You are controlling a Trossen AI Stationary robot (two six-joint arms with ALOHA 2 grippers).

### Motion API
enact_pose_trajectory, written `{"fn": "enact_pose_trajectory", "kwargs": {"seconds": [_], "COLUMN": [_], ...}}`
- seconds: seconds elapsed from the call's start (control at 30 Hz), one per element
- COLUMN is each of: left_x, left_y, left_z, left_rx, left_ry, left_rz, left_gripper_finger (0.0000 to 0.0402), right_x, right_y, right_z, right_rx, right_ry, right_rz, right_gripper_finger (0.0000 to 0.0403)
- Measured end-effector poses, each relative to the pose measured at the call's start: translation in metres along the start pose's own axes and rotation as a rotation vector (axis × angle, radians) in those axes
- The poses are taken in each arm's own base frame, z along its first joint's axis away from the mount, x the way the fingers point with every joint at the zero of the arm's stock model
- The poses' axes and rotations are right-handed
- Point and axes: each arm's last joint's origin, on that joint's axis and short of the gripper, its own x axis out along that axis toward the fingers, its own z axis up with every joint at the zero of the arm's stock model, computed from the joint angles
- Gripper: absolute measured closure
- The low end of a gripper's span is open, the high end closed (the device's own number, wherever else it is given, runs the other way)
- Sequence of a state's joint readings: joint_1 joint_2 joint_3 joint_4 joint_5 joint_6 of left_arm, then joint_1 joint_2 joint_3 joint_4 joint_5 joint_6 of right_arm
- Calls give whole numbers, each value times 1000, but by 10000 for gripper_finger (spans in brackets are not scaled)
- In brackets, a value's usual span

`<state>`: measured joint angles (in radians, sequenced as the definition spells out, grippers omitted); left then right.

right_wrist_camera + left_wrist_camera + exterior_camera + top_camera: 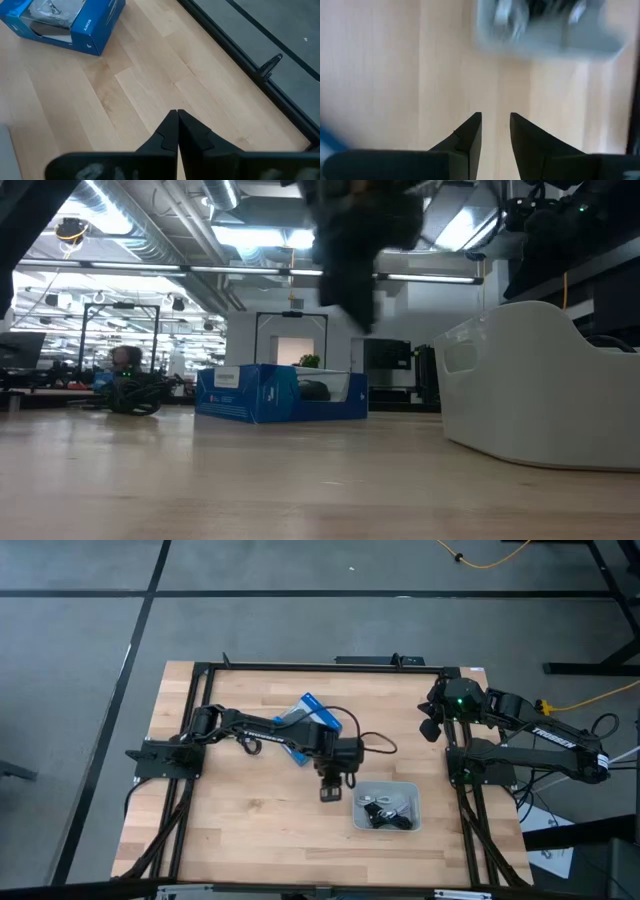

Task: Pick and place USB-C Cables
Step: Put the black usb cable into the gray bin

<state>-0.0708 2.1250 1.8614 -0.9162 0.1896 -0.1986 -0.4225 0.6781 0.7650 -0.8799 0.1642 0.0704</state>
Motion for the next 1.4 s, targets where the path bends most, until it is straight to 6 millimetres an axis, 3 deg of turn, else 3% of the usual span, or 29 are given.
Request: {"fn": "enact_pose_trajectory", "kwargs": {"seconds": [0.33, 0.6, 0.7, 0.9, 1.2, 1.4], "left_x": [-5, -21, -25, -56, -113, -117], "left_y": [6, 3, 3, 1, 17, 43], "left_z": [-33, -60, -62, -70, -117, -150], "left_rx": [-130, -194, -186, -178, -334, -474], "left_ry": [320, 582, 568, 495, 328, 230], "left_rz": [171, 359, 358, 406, 620, 683], "left_gripper_finger": [309, 310, 313, 335, 362, 369], "right_x": [0, 0, 0, 0, 0, 0], "right_y": [0, 0, 0, 0, 0, 0], "right_z": [0, 0, 0, 0, 0, 0], "right_rx": [0, 0, 0, 0, 0, 1], "right_ry": [0, 0, 0, 1, 1, 1], "right_rz": [0, 0, 0, 1, 2, 0], "right_gripper_finger": [395, 395, 395, 395, 395, 395]}}
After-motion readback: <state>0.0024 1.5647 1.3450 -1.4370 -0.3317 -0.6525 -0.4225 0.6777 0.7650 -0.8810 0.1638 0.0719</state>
